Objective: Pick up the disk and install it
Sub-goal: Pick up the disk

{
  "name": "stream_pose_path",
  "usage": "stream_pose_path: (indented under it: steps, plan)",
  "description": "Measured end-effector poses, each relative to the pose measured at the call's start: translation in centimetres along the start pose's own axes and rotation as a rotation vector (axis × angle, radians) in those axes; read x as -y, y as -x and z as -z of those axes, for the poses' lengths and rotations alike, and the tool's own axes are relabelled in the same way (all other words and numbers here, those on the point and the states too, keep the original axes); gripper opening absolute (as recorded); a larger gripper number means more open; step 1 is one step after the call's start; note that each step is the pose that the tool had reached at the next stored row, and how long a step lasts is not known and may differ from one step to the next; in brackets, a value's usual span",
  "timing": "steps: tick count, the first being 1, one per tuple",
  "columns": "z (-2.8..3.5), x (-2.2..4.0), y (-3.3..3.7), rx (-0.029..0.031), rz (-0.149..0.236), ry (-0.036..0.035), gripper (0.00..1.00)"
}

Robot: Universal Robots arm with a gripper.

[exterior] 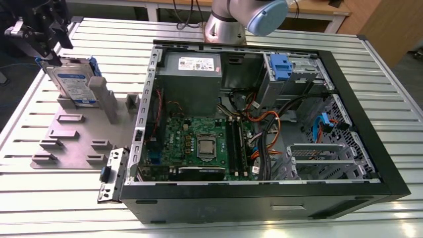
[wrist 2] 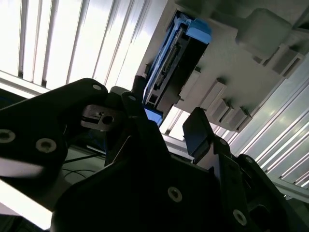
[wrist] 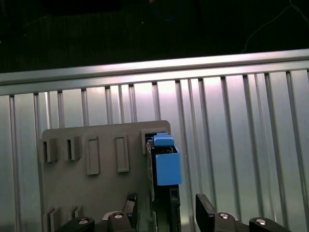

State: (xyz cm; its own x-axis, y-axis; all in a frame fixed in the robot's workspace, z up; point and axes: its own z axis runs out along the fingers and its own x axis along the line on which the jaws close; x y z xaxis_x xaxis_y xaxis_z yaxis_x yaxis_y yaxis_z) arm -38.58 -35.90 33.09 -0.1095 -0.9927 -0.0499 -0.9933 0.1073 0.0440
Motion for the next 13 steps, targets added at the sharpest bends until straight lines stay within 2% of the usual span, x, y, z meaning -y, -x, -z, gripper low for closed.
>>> stream_pose_path:
  steps: [6, 9, 11, 13]
  plan:
    - [-1.03, -0.02, 0.38, -0.0011, 0.038, -0.005, 0.59]
    - [-1.39, -0.04, 0.46, -0.0019, 0.056, -0.0053, 0.59]
    - [-1.54, -0.08, 0.46, -0.0057, 0.067, -0.0049, 0.59]
    - [-1.7, -0.11, 0.44, -0.0136, 0.079, -0.0049, 0.59]
